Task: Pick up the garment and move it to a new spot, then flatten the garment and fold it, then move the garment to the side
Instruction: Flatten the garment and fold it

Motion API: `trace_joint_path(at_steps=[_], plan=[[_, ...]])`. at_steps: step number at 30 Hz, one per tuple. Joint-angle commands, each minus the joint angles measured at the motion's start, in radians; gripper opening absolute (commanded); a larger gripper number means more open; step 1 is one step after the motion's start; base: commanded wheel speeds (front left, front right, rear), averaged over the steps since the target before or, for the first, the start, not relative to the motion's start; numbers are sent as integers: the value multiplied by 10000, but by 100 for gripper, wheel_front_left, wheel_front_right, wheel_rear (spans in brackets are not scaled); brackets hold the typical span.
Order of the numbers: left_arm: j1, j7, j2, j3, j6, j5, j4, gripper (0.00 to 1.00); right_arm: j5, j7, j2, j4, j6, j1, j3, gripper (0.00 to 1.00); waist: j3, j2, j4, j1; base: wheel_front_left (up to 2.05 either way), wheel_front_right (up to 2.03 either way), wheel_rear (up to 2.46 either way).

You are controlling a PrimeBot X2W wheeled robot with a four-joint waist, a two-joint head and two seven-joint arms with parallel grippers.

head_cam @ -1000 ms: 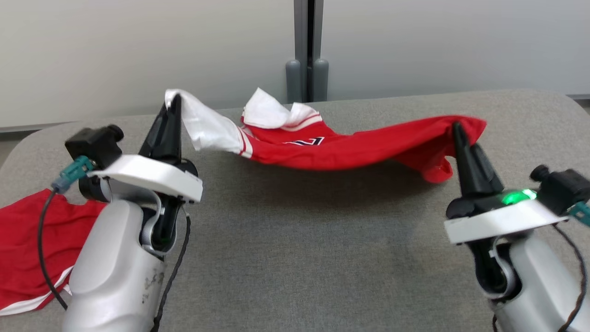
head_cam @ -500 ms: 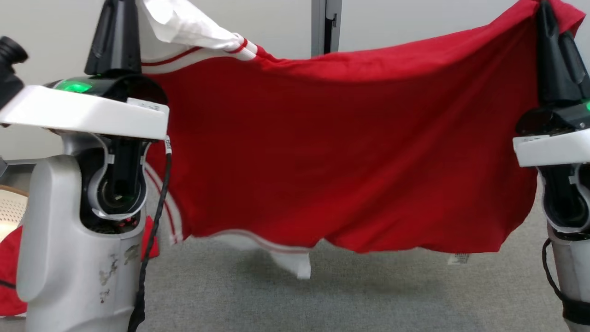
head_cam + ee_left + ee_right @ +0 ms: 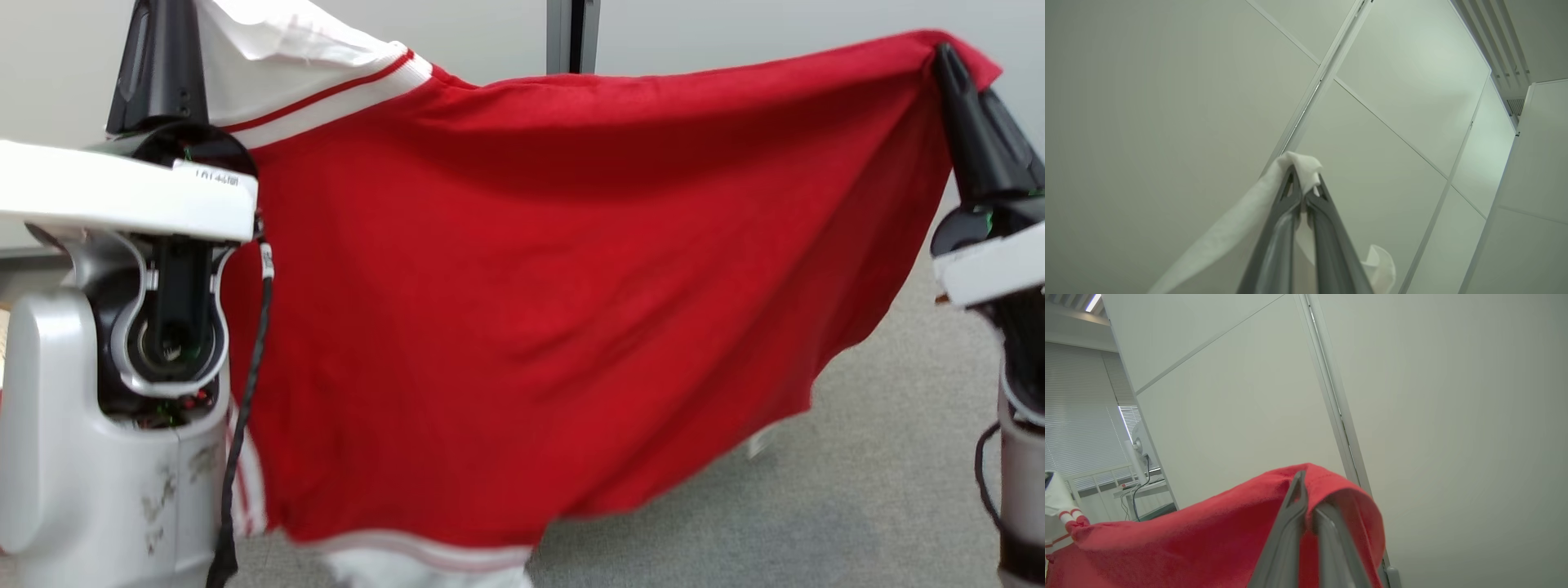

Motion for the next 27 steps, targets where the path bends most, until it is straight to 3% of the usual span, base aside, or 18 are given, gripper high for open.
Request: trace_joint_path(at_steps=[1, 4, 7, 15, 16, 21, 27], plan=[[-501, 143, 90, -20, 9, -34, 278, 0, -53, 292, 64, 106, 0, -519, -154, 0, 698, -1, -101, 0, 0, 0, 0], [-1446, 193, 340, 99, -71, 15, 1235, 0, -335, 589, -17, 546, 0, -1575, -101, 0, 1640, -1, -182, 0, 0, 0, 0], [-3047, -132, 539, 157, -323, 292, 2503, 0, -1488, 244, -877, 1196, 0, -3172, 725, 0, 2684, -1, -256, 0, 0, 0, 0], [-7220, -1939, 640, 505, -1354, 454, 6254, 0, -2688, -2878, -1678, 4482, -1, -7532, 1922, 0, 4526, -1, -29, 0, 0, 0, 0], [-7220, -1939, 640, 505, -1354, 454, 6254, 0, -2688, -2878, -1678, 4482, -1, -7532, 1922, 0, 4526, -1, -29, 0, 0, 0, 0], [-8361, -3274, 583, 426, -2118, 689, 7761, 0, -2761, -5035, -1699, 6365, -3, -8685, 2271, 0, 4945, -1, 228, 0, 0, 0, 0], [-7931, -3836, 341, -150, -2728, 950, 9050, 0, -2271, -5773, -1835, 8113, -3, -8220, 3237, 0, 5213, -1, 610, 0, 0, 0, 0]])
